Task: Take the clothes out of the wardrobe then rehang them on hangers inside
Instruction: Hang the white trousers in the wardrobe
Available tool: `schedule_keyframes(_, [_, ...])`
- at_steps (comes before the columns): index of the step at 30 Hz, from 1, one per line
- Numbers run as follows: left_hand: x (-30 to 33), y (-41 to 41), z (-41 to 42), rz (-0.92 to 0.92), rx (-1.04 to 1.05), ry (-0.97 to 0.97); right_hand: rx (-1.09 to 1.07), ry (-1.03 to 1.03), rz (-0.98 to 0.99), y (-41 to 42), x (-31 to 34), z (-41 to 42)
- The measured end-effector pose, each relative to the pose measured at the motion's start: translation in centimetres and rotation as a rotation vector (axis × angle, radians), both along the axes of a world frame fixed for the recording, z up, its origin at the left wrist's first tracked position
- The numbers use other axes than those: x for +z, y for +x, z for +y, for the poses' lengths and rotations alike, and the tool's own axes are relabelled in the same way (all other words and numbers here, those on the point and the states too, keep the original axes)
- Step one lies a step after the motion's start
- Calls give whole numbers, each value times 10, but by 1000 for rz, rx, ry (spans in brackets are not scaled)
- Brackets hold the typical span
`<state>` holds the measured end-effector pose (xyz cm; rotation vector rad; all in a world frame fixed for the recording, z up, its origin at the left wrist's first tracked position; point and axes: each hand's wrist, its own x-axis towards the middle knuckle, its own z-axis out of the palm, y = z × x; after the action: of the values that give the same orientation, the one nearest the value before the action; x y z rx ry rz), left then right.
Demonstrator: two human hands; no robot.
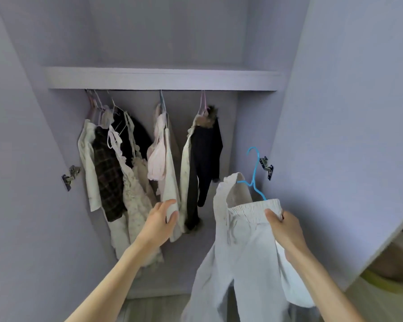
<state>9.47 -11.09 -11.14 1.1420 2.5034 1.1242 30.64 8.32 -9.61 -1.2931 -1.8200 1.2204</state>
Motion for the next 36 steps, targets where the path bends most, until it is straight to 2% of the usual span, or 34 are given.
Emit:
schedule_keyframes(13, [21,-72,127,38,88,55,38,60,134,-132,42,113])
schedule_keyframes(19, [20,-107,178,147,133,59,5,119,193,-193,69,170])
schedule_keyframes(24, [22,-150,212,395,175,15,-48,146,177,-257,84,218])
schedule_keyframes(26, [24,-169,226,431,192,-6,-74,163,184,-279,85,236])
schedule_keyframes(31, [25,-200,261,353,181,-102,-140,191,191,-321,86,272])
schedule_keyframes(36, [23,-211,280,330,198,-141,-174,215,83,-344,78,302])
